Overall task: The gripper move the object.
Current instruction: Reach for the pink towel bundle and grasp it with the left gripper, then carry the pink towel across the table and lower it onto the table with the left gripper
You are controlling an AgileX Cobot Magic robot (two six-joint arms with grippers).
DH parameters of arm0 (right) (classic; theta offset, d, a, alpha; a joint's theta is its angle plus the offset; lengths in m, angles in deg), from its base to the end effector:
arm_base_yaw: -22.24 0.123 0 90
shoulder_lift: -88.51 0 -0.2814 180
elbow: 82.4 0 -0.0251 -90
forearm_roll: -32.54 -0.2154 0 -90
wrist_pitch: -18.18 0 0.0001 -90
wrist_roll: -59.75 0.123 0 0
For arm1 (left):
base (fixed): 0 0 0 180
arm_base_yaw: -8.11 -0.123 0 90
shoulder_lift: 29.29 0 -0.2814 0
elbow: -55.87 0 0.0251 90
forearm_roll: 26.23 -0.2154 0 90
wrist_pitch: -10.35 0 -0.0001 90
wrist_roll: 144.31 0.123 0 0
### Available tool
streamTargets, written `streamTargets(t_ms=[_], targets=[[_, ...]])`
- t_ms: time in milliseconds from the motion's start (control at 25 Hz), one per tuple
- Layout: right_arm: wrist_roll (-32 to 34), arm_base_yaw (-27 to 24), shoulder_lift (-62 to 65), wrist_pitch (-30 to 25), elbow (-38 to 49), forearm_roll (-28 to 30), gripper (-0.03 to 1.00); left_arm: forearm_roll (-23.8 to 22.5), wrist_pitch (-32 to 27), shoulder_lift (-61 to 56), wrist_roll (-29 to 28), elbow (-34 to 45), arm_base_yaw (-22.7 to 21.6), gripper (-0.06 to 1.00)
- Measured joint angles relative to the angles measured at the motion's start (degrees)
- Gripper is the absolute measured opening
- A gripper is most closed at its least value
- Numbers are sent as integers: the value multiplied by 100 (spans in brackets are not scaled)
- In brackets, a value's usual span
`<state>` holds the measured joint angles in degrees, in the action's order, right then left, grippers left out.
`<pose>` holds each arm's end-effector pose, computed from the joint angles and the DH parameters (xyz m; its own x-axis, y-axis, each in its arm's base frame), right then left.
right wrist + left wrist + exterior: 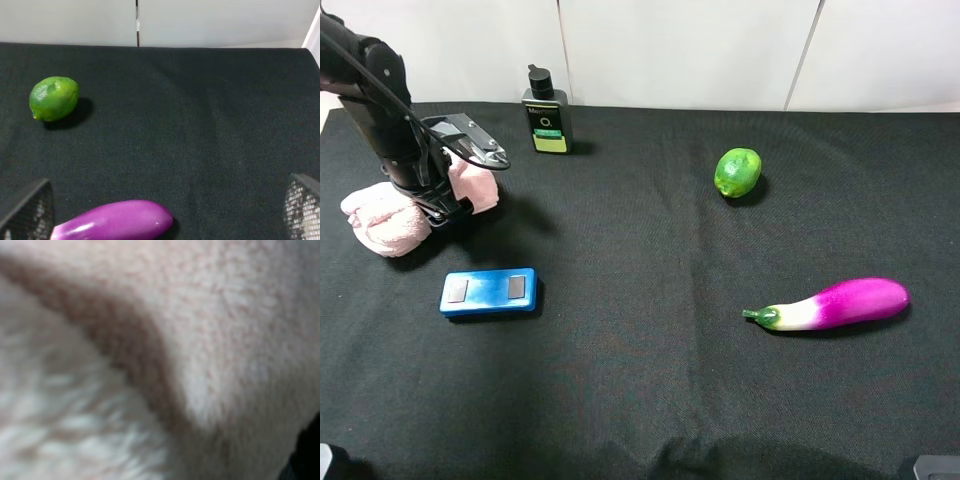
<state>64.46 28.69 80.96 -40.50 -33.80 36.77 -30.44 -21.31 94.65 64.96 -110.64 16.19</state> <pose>-0.0017 -0.0080 0.2493 -0.4182 -0.0033 -0.9084 -0.0370 0.9992 0.0134 0.3419 -0.0437 0.0941 -0.7442 0.6532 -0.1395 0.6392 0.7571 0.1351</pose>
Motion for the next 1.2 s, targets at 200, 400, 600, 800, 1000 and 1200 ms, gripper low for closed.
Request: streamTargets(t_ms=[200, 400, 600, 800, 1000, 1200], targets=[[0, 0, 0, 0, 0, 0, 69, -26, 81, 84, 11, 0, 0, 99], [0, 0, 0, 0, 0, 0, 69, -43, 133, 91, 11, -11, -7, 83], [0, 0, 0, 0, 0, 0, 69, -82, 206, 95, 12, -18, -19, 58], [0, 0, 0, 0, 0, 0, 69, -82, 212, 95, 12, -18, -19, 58], [0, 0, 0, 0, 0, 0, 69, -82, 217, 95, 12, -18, -19, 58], [0, 0, 0, 0, 0, 0, 69, -82, 229, 95, 12, -18, -19, 58]])
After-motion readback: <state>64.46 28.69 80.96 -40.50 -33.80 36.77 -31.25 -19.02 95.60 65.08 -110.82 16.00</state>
